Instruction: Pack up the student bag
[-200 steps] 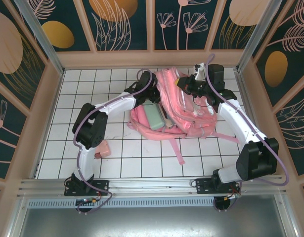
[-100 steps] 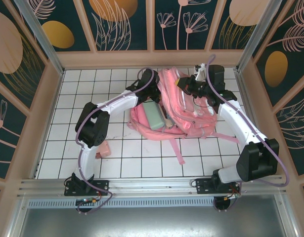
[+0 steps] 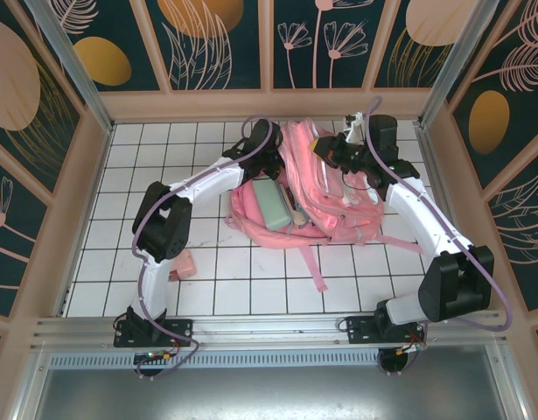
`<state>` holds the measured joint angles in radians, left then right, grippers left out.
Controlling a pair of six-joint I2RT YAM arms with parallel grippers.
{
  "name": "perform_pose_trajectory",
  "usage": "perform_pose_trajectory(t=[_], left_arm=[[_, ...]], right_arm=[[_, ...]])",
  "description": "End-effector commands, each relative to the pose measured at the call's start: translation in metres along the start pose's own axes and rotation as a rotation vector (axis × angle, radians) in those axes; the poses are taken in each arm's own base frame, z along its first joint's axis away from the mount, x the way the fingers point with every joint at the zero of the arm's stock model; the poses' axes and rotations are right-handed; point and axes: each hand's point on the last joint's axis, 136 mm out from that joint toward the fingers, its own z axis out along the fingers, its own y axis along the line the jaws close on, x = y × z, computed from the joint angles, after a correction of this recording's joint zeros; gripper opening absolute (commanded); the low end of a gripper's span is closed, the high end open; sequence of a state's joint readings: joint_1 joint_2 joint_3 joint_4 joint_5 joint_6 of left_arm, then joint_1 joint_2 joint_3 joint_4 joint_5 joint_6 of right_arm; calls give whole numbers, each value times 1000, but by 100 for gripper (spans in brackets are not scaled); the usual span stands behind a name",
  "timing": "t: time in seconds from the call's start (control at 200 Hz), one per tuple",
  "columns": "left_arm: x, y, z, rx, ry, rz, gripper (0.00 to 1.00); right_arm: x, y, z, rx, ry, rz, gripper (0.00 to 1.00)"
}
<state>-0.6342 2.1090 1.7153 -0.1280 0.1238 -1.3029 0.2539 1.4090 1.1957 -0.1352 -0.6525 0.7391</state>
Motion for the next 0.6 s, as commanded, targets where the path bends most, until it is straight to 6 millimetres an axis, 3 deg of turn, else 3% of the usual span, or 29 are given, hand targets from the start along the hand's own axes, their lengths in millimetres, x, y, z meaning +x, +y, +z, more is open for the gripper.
perform_pose_trajectory(t=[0.0,0.135,0.365,0.42,0.595], left_arm=[[-10,-22,-38,-16,-59,132,99],[-21,-4,-72,-109,-119,229,99],[-40,55,-142,-331,-222,322,99],[-41,68,-163,-376,-248,328,98],[-24,126,-203,-498,-222,308,99]], right_arm=[[-14,47,-16,-131,-64,-127,0],[-8,45,-10,-117,-53,-145,0],[5,47,7,-117,-20,-175,0],[8,46,11,-117,-13,-180,0],[15,43,20,-126,5,-184,0]])
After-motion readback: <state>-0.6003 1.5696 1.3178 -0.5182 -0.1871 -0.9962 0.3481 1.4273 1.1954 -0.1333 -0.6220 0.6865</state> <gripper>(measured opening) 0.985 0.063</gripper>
